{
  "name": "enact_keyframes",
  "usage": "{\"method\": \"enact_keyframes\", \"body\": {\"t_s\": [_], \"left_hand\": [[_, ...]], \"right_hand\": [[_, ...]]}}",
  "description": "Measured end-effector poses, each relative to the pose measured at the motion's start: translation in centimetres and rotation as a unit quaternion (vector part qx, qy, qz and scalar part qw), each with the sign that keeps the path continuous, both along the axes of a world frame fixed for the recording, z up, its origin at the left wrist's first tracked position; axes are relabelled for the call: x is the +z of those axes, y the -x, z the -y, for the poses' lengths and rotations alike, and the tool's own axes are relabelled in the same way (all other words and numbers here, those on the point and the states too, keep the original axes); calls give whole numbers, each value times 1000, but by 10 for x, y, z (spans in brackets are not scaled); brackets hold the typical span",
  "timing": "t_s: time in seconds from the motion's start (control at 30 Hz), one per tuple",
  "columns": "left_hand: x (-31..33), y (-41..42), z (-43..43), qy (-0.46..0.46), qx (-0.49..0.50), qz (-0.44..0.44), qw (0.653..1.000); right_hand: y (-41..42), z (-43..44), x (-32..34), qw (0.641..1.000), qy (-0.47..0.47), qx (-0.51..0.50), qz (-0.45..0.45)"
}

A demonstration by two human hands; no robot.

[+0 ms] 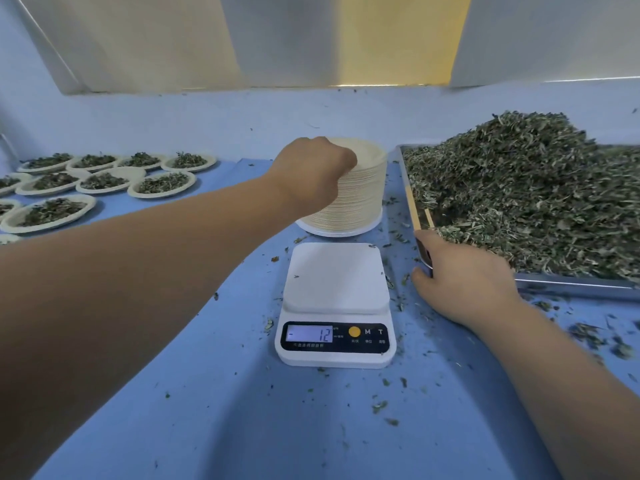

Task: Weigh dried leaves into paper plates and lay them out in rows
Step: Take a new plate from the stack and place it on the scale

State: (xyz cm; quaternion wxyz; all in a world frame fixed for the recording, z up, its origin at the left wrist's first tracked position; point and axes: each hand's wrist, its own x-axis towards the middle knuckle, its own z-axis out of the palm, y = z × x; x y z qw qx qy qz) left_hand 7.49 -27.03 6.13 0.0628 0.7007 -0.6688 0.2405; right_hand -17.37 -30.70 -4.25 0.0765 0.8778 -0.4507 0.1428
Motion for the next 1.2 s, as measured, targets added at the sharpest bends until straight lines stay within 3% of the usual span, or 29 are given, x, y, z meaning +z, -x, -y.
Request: {"method": "enact_keyframes", "body": {"t_s": [0.13,0.27,0.63,0.7,0.77,0.87,1.0,1.2], "left_hand": [[9,-3,0,13,-25,-96,995],[17,-1,-3,11,-21,-124,992],[13,-3,-11,15,-52,23,998],[12,-3,-9,47,-40,27,998],[10,-3,-6,93,-9,-32,995],[-3,-1,-3,202,44,-238,949],[-33,10,-8,315,26,-473,822],[-50,12,-28,359,-34,-563,744]], "right_hand": [[-2,1,-1,1000,8,-7,4],[-2,1,-1,1000,14,-5,6],[0,2,-3,1000,26,2,11],[0,2,-4,1000,25,1,13],[0,3,-4,1000,25,2,12],[0,2,-4,1000,23,1,12],[-1,3,-3,1000,24,0,12],[-2,2,-3,1000,20,2,13]]}}
